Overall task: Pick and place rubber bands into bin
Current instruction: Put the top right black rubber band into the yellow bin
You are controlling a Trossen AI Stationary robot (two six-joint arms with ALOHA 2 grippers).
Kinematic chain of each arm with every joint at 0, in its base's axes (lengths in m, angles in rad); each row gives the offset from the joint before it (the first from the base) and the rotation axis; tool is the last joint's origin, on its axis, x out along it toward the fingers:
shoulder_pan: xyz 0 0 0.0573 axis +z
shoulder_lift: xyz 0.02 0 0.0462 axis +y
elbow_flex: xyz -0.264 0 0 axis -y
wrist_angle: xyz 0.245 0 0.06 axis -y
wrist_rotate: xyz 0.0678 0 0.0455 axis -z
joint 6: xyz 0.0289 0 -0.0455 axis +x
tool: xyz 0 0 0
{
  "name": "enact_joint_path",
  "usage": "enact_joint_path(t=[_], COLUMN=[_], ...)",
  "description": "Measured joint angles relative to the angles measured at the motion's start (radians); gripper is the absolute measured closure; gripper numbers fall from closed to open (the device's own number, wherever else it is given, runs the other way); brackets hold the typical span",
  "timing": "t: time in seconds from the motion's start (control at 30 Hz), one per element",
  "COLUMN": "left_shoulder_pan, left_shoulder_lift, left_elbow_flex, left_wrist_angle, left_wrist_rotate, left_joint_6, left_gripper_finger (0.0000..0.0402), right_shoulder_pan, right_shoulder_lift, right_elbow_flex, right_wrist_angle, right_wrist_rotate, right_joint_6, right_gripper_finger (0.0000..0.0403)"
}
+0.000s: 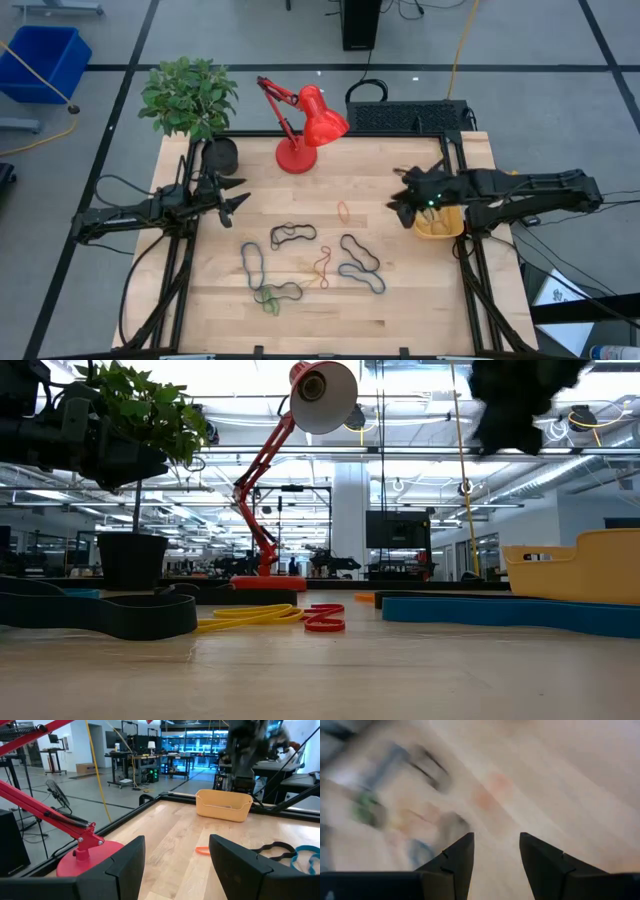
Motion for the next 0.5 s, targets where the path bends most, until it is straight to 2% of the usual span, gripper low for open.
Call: enact_joint_path(t=[0.23, 0.4, 0.5], left_shoulder_pan=[0.0, 0.0, 0.0], left_shoulder_lift=[0.0, 0.0, 0.0], left_elbow_flex=[0.0, 0.0, 0.0], left_wrist_angle=[0.0, 0.0, 0.001], left_wrist_rotate=[0.0, 0.0, 0.0], left_joint_6=[-0.009, -0.03, -0.03], left_gripper_finger=[0.0174, 0.0174, 0.0174], right_shoulder_pan=[0.007, 0.06, 0.107], right_shoulder_lift=[0.017, 0.064, 0.104], right_elbow_flex=[0.0, 0.0, 0.0], right_wrist_angle=[0.398, 0.554, 0.591], right_wrist_rotate=[-0.156, -0.163, -0.128], right_joint_6=[-0.271, -0.43, -0.506], right_gripper_finger=[0.0251, 0.026, 0.0263])
